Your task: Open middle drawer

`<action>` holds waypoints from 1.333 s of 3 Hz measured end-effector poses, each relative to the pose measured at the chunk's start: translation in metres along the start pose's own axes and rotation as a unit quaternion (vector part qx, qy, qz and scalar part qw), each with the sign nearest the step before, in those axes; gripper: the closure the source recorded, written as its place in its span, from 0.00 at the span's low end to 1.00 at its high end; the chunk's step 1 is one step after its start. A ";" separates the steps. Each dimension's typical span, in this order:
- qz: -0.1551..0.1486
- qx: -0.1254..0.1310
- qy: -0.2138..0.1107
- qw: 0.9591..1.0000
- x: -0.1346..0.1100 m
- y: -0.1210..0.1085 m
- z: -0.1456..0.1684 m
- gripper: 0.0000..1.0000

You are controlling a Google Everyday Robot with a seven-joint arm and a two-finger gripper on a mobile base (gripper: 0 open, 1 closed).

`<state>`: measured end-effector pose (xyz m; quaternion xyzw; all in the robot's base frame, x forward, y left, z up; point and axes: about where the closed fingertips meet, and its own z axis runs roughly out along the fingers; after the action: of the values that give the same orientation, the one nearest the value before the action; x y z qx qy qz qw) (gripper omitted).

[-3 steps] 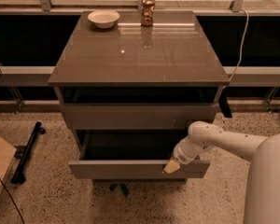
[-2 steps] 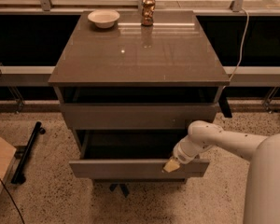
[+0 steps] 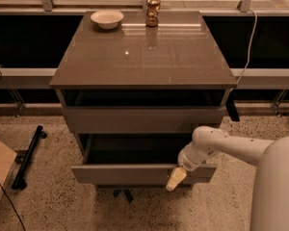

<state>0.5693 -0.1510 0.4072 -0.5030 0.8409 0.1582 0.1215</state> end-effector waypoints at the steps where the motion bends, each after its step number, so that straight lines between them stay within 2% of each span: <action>1: -0.020 -0.014 0.026 0.999 0.011 0.006 0.003 0.00; 2: -0.075 -0.041 0.061 0.994 0.019 0.018 0.005 0.00; 3: -0.146 -0.072 0.076 0.984 0.027 0.037 0.001 0.18; 4: -0.194 -0.094 0.082 0.973 0.037 0.061 -0.003 0.42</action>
Offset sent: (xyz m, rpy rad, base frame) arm -0.0394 -0.0104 -0.0083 -0.1288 0.0945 0.3591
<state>0.4981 -0.1554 0.4050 -0.6767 0.7159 0.1685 0.0330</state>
